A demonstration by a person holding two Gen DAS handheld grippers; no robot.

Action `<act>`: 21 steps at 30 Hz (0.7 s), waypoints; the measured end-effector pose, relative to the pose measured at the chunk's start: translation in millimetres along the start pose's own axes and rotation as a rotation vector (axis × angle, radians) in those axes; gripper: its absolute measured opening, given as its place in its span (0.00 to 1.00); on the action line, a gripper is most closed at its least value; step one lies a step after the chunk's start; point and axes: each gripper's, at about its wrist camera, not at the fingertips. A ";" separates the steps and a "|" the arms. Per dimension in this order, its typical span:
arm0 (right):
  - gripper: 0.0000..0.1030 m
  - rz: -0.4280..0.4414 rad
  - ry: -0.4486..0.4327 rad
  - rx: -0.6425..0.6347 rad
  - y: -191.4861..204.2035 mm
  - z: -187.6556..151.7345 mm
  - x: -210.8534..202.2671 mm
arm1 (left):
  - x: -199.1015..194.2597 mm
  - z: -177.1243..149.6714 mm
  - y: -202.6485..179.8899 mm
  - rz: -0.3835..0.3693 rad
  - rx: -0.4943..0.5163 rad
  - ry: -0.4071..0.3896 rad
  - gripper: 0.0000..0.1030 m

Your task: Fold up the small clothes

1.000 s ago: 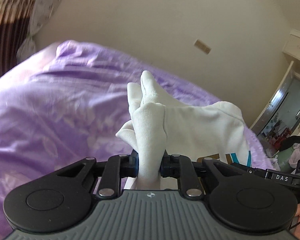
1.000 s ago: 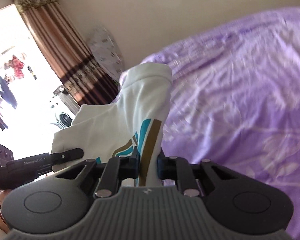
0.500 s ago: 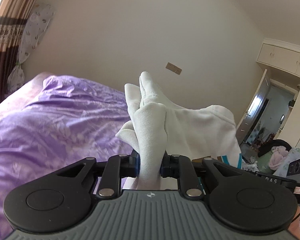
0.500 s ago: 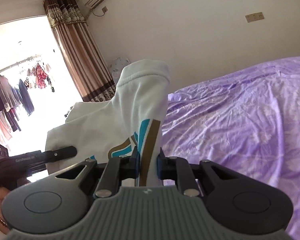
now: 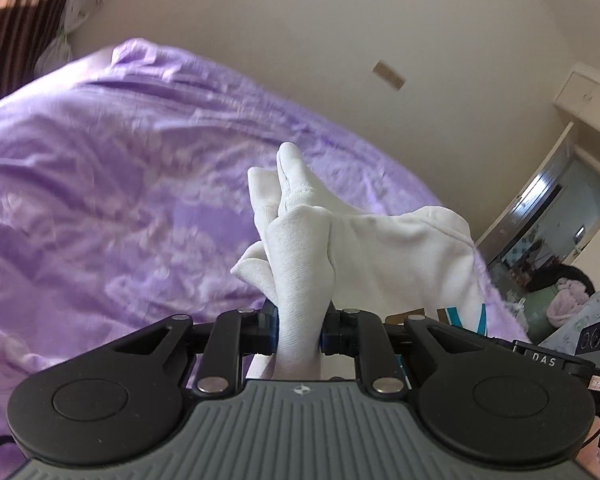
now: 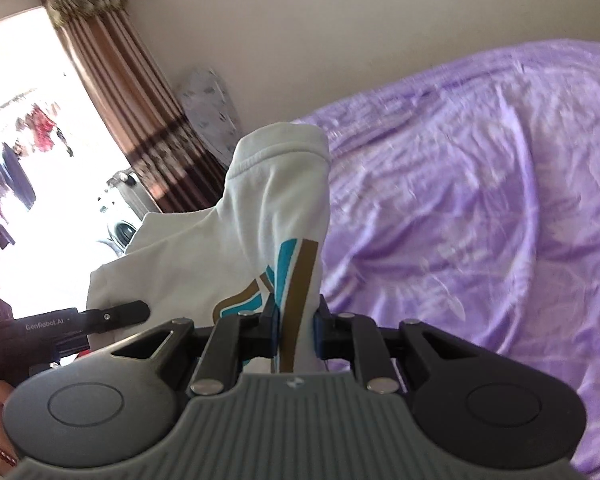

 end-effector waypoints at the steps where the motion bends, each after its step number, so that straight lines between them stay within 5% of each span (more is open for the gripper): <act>1: 0.11 -0.004 0.013 0.013 -6.2 -2.4 8.3 | 9.3 -1.3 5.1 0.004 -0.001 0.016 0.19; 11: 0.12 -0.068 0.156 0.109 -69.5 -28.4 98.4 | 89.3 -31.3 66.1 0.047 -0.056 0.200 0.20; 21: 0.25 -0.138 0.204 0.231 -116.4 -56.6 134.1 | 92.0 -41.0 104.6 0.070 -0.153 0.193 0.43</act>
Point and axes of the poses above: each gripper's, at about its wrist camera, not at the fingertips, and x roughly the way its jaws point, y to its left, z to its top, and after that the axes turned 10 degrees about -y, right-handed
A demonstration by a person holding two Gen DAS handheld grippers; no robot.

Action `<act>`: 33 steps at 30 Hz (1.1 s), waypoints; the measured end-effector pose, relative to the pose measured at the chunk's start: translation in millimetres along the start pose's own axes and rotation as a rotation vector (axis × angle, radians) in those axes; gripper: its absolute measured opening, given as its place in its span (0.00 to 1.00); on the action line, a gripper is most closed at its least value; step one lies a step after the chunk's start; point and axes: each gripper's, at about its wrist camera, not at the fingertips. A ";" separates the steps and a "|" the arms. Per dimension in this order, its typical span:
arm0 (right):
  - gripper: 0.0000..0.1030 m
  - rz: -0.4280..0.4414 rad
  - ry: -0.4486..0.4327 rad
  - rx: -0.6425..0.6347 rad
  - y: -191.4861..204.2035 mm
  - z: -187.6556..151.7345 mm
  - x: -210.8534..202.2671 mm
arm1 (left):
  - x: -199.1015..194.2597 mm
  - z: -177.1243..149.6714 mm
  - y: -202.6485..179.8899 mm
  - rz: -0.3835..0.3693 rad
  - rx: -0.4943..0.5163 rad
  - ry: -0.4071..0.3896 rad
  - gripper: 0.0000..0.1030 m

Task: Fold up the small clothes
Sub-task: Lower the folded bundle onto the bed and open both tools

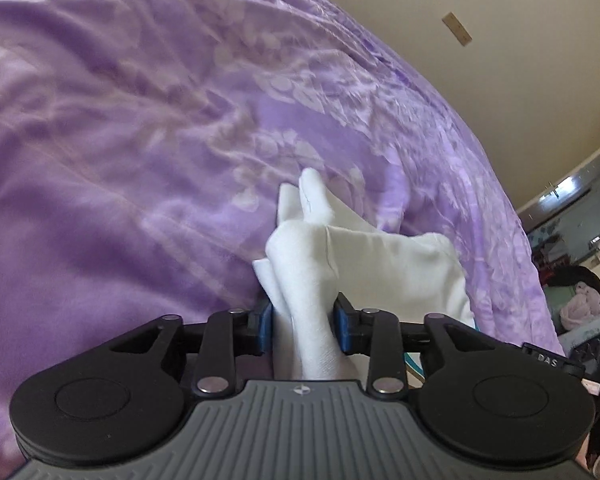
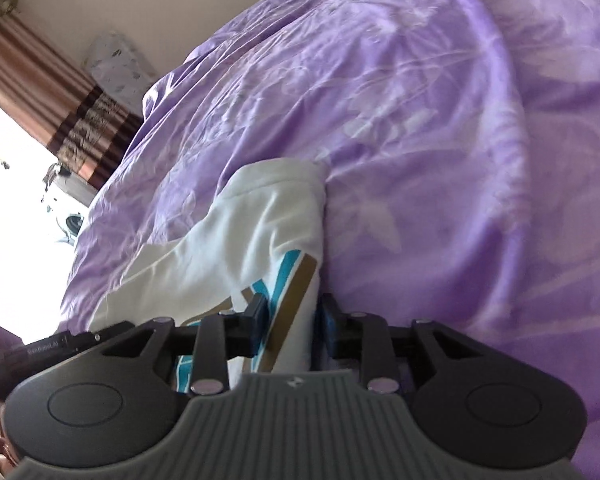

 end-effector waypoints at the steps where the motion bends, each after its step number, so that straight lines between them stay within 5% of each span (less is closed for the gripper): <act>1: 0.28 -0.016 -0.010 -0.007 1.6 0.6 -4.8 | -6.6 1.4 -0.6 0.015 -0.002 -0.009 0.45; 7: 0.32 -0.078 -0.071 -0.043 16.2 -0.6 -54.9 | -55.2 0.9 -20.6 0.097 0.012 -0.046 0.48; 19: 0.32 -0.113 -0.107 -0.330 84.1 -90.6 -156.5 | -146.9 -82.8 -106.8 0.142 0.347 -0.110 0.37; 26: 0.27 -0.148 -0.082 -0.399 89.6 -137.9 -167.3 | -144.8 -119.7 -98.0 0.228 0.420 -0.064 0.27; 33: 0.26 -0.200 -0.037 -0.472 75.4 -171.4 -143.5 | -125.7 -131.3 -76.0 0.274 0.404 -0.003 0.28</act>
Point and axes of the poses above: each gripper's, at about its wrist camera, not at the fingertips, and x roughly the way its jaws point, y to its left, z to its top, and after that the axes turned 10 degrees about -y, right-handed
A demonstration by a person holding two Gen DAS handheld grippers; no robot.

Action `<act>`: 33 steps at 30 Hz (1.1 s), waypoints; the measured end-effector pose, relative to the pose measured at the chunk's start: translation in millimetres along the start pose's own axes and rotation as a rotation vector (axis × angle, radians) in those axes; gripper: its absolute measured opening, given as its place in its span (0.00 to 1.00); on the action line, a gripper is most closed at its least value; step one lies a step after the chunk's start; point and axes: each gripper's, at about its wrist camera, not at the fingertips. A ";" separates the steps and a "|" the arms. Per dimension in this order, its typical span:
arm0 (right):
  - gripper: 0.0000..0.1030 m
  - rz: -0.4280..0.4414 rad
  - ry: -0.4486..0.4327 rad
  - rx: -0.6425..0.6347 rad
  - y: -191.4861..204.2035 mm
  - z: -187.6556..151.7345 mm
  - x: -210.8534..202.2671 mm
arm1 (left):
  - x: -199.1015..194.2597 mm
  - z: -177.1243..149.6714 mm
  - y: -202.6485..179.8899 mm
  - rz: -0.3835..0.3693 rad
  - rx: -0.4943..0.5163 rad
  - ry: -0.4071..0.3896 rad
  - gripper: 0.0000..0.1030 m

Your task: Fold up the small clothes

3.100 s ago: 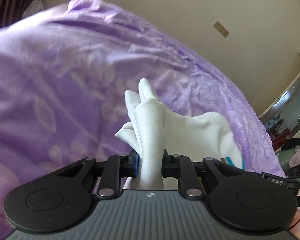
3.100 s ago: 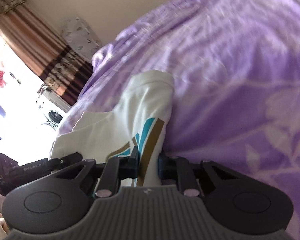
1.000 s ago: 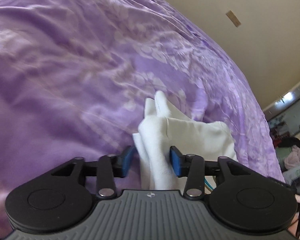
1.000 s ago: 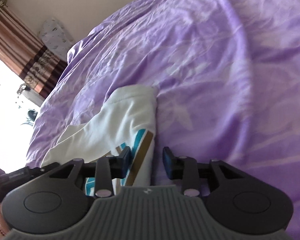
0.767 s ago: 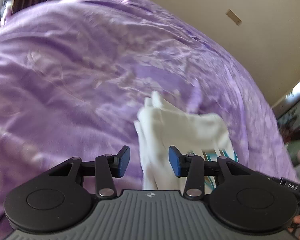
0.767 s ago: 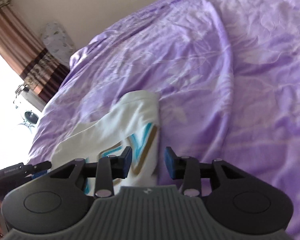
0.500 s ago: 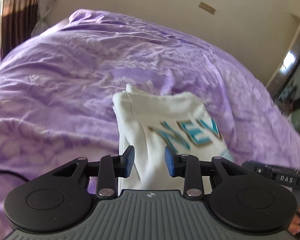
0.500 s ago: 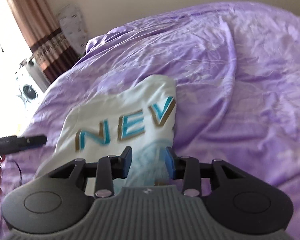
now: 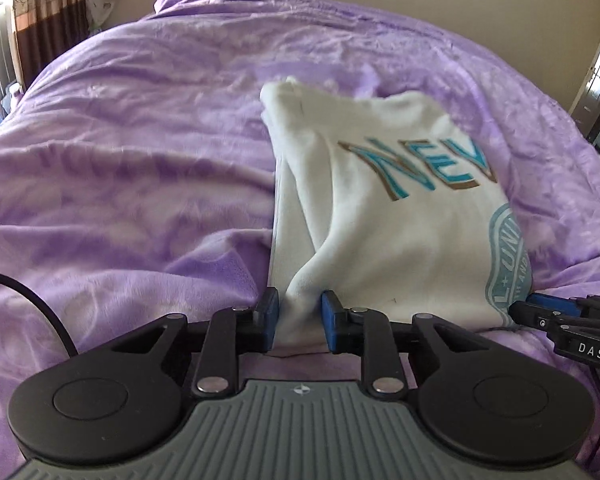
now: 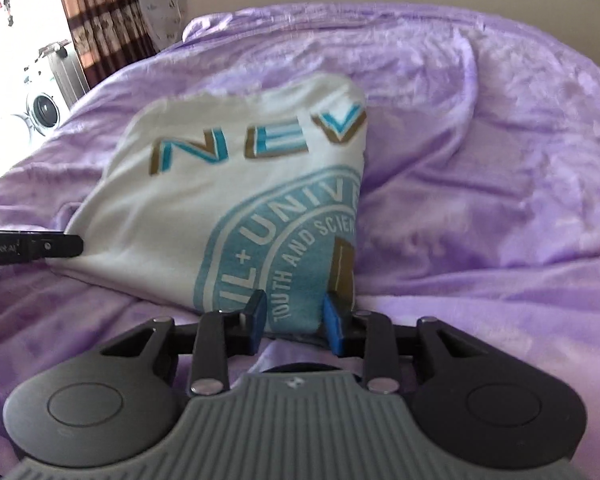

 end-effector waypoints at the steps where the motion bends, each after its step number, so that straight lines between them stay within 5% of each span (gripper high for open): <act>1: 0.25 0.000 0.004 0.001 -1.4 -3.0 3.6 | 2.9 -1.6 -1.1 0.009 0.013 0.003 0.29; 20: 0.27 -0.024 0.018 -0.082 9.0 -2.4 10.5 | -21.6 8.7 -5.0 0.049 0.018 -0.049 0.41; 23: 0.41 -0.046 -0.013 -0.082 13.2 10.9 -8.3 | -53.8 19.2 -18.5 0.078 0.072 -0.130 0.42; 27: 0.45 -0.040 -0.102 -0.066 21.9 32.1 -52.8 | -97.8 28.8 -38.2 0.122 0.067 -0.184 0.59; 33: 0.65 -0.023 -0.223 -0.056 48.6 41.2 -118.3 | -146.4 24.1 -66.5 0.186 0.133 -0.305 0.81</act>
Point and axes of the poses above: each gripper's, at about its wrist camera, not at the fingertips, and x roughly the way its jaws point, y to its left, z to its top, and after that the axes turned 10 degrees about -y, right-handed
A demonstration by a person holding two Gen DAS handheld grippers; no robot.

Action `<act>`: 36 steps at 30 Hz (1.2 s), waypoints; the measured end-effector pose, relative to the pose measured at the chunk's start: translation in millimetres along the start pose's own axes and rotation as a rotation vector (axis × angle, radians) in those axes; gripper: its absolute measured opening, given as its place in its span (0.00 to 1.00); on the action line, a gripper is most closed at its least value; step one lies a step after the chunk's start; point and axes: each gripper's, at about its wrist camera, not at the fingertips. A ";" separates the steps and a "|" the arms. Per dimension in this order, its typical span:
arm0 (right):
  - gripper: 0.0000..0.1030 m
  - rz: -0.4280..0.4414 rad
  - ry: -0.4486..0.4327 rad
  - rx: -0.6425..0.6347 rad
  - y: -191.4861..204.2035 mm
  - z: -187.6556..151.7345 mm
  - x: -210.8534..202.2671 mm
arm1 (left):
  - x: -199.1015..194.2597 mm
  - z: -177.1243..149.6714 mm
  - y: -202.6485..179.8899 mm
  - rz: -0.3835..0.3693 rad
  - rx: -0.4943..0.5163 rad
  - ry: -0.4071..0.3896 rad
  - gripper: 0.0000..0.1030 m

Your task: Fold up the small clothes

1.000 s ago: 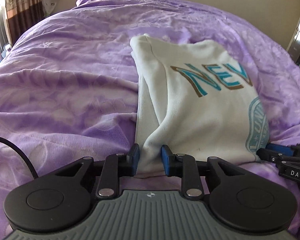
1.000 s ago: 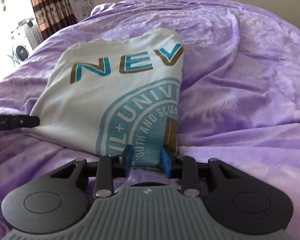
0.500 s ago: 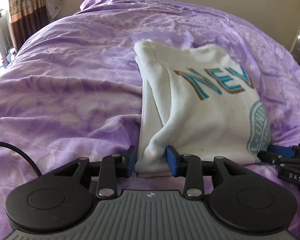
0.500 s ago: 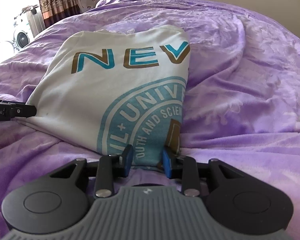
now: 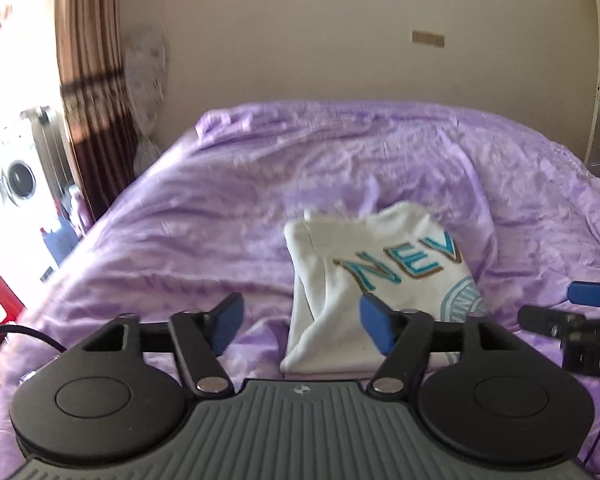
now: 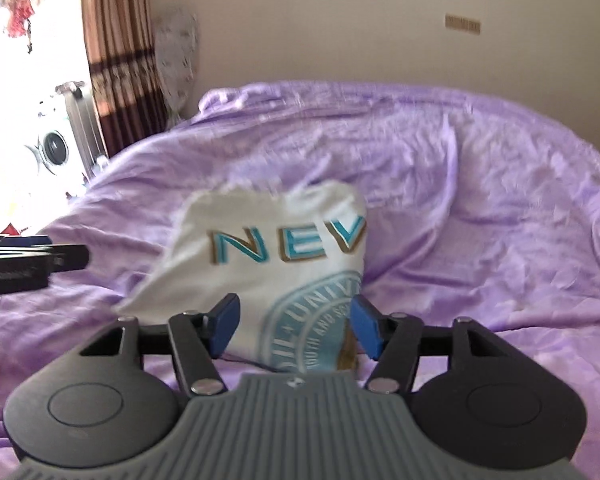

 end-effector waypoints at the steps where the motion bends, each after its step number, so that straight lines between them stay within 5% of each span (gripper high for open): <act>1: 0.69 0.003 -0.011 0.004 3.7 0.8 -8.1 | -6.1 -0.4 -3.3 0.008 0.012 -0.010 0.82; 10: 0.77 -0.016 -0.037 -0.009 26.9 -21.4 -47.0 | -12.8 -25.8 -10.7 0.029 0.007 0.089 0.86; 22: 0.79 -0.019 0.068 -0.033 31.3 -49.4 -24.4 | 9.6 -55.3 -19.3 0.007 0.024 0.240 0.86; 36: 0.79 -0.021 0.148 -0.046 31.8 -57.8 -9.8 | 14.1 -58.3 -25.0 -0.002 0.046 0.277 0.86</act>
Point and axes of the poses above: each gripper's, at about its wrist camera, not at the fingertips, and x roughly the way its jaws point, y to its left, z to its top, and after that the axes turned 10 degrees about -y, right-handed
